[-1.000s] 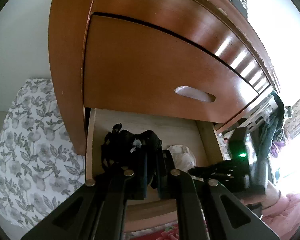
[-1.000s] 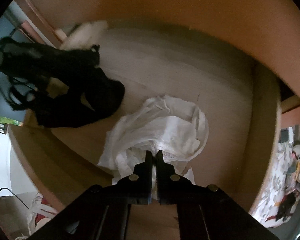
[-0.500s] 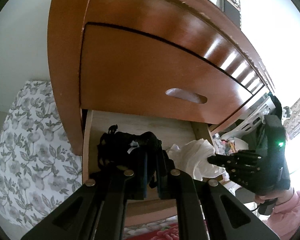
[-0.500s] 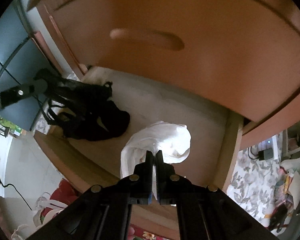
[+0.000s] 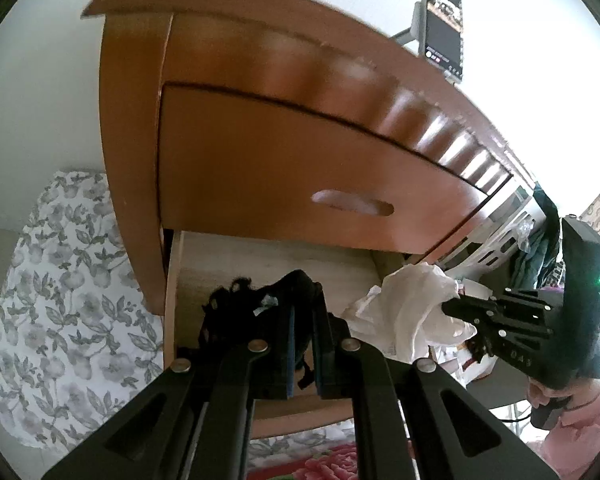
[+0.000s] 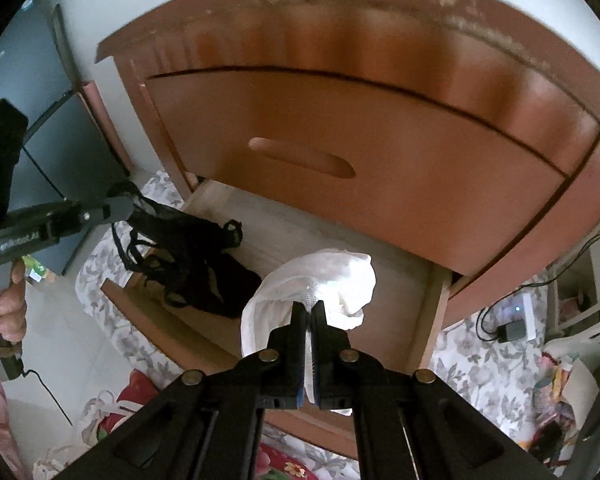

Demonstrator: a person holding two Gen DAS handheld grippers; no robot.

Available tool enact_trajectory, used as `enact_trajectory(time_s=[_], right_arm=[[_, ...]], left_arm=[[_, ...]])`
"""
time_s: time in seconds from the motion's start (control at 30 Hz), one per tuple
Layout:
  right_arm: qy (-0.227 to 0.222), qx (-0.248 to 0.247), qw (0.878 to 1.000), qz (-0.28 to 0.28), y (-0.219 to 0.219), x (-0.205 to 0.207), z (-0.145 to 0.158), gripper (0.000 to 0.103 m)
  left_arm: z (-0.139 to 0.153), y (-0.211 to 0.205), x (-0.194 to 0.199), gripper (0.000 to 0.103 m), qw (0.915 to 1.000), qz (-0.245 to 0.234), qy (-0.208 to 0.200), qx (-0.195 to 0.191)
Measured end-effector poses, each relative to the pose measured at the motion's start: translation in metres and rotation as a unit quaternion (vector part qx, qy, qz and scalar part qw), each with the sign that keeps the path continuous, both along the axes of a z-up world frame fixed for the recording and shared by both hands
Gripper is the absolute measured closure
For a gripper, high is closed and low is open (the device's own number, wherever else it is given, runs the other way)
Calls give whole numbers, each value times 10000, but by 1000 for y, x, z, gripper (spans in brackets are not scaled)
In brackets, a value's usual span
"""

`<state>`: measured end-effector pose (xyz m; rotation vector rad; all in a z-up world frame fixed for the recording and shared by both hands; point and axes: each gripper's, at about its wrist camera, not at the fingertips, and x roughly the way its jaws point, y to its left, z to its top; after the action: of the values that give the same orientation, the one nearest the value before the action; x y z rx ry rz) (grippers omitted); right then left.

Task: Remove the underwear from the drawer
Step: 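Grasp the white cloth with the right gripper while the left gripper holds the black bra, then lift the black bra and white cloth out of the drawer with both grippers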

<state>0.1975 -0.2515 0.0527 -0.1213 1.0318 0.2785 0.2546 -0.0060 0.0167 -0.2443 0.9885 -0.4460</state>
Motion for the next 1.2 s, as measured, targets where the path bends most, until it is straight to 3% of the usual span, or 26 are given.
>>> enact_trajectory(time_s=[0.2,0.53,1.2], right_arm=[[-187,-125,9997,107,9,-17,13,101],[-675,-207,9970,312,19,-63,59,101],[-1603,-173,9841,746,32,-184,135,101]], left_arm=[[22,-1,-10,96,9998,21,-177,-10],[82,-13,-43,96,9975,-23,-709,-51],[196,-26,-164,96,9822,-481,-1813,-92]])
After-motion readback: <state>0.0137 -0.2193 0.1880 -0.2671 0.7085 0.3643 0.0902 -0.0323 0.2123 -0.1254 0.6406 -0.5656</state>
